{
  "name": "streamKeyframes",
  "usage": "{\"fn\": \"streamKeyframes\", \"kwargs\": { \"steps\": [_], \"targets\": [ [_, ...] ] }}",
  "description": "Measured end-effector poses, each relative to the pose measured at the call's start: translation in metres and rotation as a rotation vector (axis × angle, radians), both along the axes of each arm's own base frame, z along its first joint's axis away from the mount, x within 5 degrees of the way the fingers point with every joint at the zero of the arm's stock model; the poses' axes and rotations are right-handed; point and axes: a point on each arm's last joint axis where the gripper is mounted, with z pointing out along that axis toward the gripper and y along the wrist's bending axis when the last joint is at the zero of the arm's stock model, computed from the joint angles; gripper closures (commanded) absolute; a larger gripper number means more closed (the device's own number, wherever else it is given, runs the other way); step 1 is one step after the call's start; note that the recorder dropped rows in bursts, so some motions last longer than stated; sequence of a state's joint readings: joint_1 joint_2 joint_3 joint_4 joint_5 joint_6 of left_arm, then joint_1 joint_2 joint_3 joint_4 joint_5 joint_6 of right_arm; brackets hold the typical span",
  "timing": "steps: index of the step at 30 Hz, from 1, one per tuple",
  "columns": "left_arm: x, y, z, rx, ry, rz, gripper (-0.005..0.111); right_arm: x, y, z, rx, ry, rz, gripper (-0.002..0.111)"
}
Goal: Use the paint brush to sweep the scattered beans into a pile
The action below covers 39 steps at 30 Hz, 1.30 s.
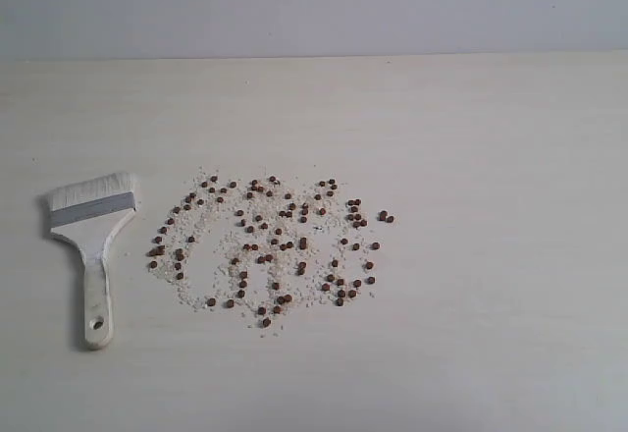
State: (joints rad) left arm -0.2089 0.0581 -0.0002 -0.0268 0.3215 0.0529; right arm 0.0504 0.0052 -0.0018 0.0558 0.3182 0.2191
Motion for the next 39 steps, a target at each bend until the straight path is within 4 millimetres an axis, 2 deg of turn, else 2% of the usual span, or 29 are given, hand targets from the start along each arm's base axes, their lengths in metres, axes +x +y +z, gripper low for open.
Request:
{"fn": "streamKeyframes", "kwargs": {
  "steps": [17, 28, 32, 36, 39],
  "targets": [
    [0.000, 0.000, 0.000, 0.007, -0.004, 0.000, 0.107, 0.000, 0.000, 0.000, 0.000, 0.000, 0.000, 0.108],
    [0.003, 0.000, 0.015, -0.024, -0.167, 0.004, 0.107, 0.000, 0.000, 0.000, 0.000, 0.000, 0.000, 0.108],
    [0.003, 0.000, 0.016, -0.050, -0.178, 0.006, 0.107, 0.000, 0.000, 0.000, 0.000, 0.000, 0.000, 0.108],
    [0.003, -0.001, 0.018, -0.155, -0.167, 0.017, 0.107, 0.000, 0.000, 0.000, 0.000, 0.000, 0.000, 0.108],
    [0.003, -0.002, 0.018, -0.349, -0.129, 0.041, 0.107, 0.000, 0.000, 0.000, 0.000, 0.000, 0.000, 0.108]
  ]
}}
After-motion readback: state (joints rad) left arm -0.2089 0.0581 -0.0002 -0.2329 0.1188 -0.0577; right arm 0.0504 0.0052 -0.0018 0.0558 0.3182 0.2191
